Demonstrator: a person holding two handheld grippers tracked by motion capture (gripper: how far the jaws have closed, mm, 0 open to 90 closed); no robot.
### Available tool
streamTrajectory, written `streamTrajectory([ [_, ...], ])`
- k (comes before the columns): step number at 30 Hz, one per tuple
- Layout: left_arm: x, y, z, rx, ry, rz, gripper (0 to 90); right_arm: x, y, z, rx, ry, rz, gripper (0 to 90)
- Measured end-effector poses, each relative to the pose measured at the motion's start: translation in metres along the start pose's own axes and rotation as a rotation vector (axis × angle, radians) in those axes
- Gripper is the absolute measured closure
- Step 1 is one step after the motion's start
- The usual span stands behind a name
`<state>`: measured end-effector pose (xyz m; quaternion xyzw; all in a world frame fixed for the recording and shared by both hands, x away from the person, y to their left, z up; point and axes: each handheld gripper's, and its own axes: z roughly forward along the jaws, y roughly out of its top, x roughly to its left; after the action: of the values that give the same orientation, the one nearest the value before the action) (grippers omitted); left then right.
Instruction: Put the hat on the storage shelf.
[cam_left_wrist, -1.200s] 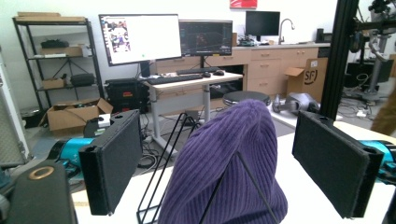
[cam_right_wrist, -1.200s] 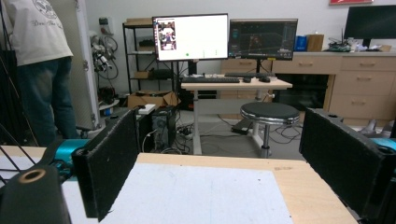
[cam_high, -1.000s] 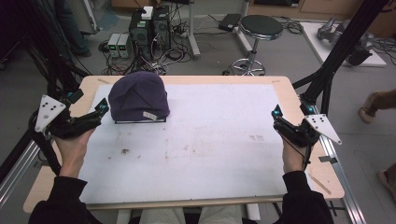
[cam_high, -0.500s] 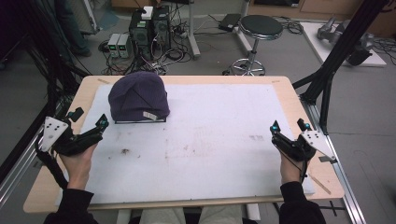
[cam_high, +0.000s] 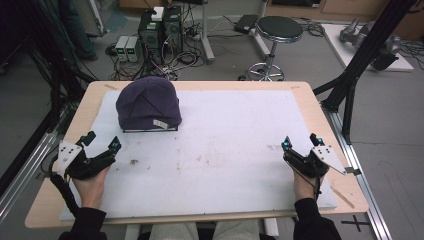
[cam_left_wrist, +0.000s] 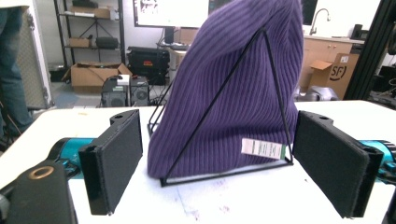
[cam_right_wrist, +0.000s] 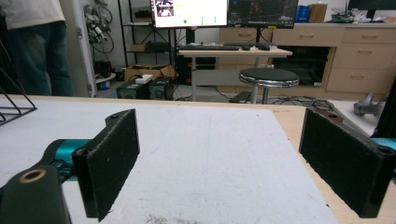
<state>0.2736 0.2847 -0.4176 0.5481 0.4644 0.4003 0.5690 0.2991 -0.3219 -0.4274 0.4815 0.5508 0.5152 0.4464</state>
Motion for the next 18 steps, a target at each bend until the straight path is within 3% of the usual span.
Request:
streamTrajectory([
  [4, 0.0006, -0.0074, -0.0007, 0.007, 0.002, -0.001, 15.9, 0.0013, -0.0021, -0.0009, 0.003, -0.004, 0.003, 11.5],
  [18, 0.0031, -0.0111, -0.0048, 0.020, 0.002, -0.003, 15.9, 0.0040, -0.0038, 0.0011, -0.005, 0.008, 0.012, 11.5],
])
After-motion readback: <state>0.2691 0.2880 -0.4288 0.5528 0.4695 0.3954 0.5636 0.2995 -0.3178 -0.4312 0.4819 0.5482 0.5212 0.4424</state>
